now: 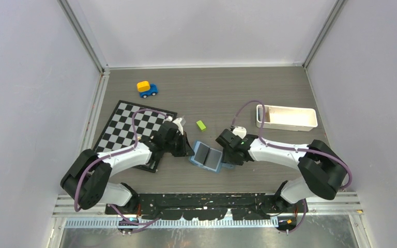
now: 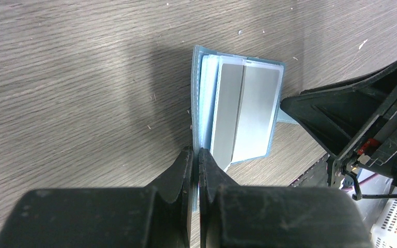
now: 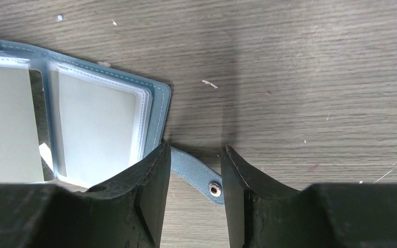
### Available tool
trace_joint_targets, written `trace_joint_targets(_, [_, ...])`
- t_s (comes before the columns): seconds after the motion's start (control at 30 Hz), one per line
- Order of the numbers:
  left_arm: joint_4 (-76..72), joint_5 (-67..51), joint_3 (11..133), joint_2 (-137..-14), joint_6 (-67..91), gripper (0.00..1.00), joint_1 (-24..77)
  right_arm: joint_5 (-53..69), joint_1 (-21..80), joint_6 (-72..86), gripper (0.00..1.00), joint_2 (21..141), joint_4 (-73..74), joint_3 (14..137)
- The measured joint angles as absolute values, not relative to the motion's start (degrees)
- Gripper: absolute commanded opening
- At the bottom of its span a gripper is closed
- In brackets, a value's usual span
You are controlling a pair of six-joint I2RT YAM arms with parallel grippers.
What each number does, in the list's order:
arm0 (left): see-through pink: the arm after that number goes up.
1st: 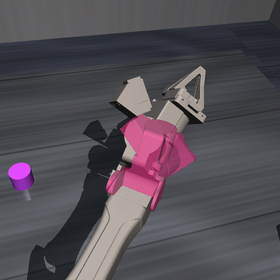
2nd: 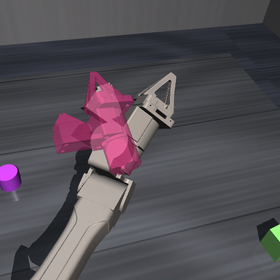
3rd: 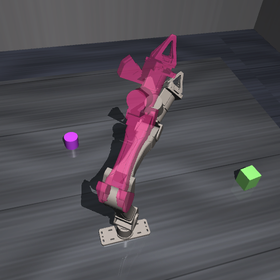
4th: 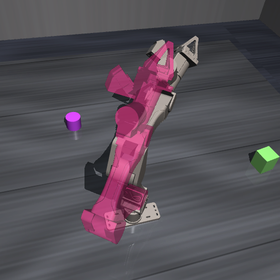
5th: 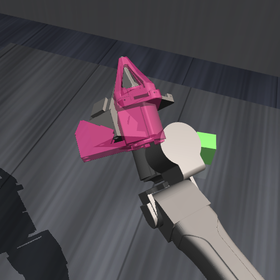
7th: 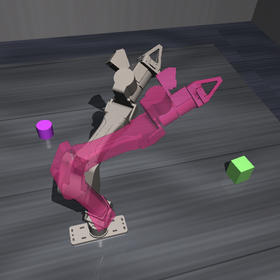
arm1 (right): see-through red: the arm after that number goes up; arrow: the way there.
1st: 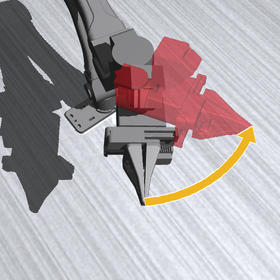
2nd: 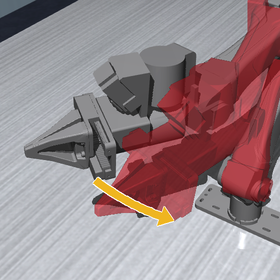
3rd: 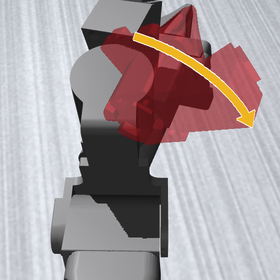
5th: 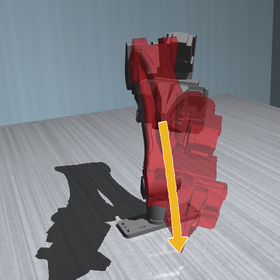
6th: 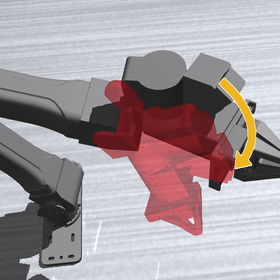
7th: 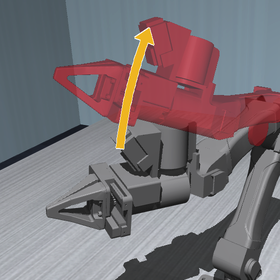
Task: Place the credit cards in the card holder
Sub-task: Insert the credit card into the card holder.
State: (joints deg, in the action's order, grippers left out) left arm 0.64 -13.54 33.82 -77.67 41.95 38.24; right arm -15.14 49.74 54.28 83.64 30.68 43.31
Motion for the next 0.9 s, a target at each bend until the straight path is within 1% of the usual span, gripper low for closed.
trace_joint_targets(0.17, [0.6,-13.5,33.8,-77.7,42.0,0.0,38.2,-13.4,49.5,55.3,0.43,82.5,30.9,42.5])
trace_joint_targets(0.67, [2.0,-12.0,33.8,-77.2,41.8,0.0,38.3,-10.6,49.5,57.7,0.43,80.2,32.8,40.8])
trace_joint_targets(0.8, [2.4,-11.5,33.8,-76.8,41.6,0.0,38.3,-9.9,49.5,58.2,0.39,80.1,33.1,40.6])
trace_joint_targets(0.9, [2.7,-11.4,33.8,-76.6,41.6,0.0,38.3,-9.6,49.5,58.5,0.33,80.0,33.0,40.5])
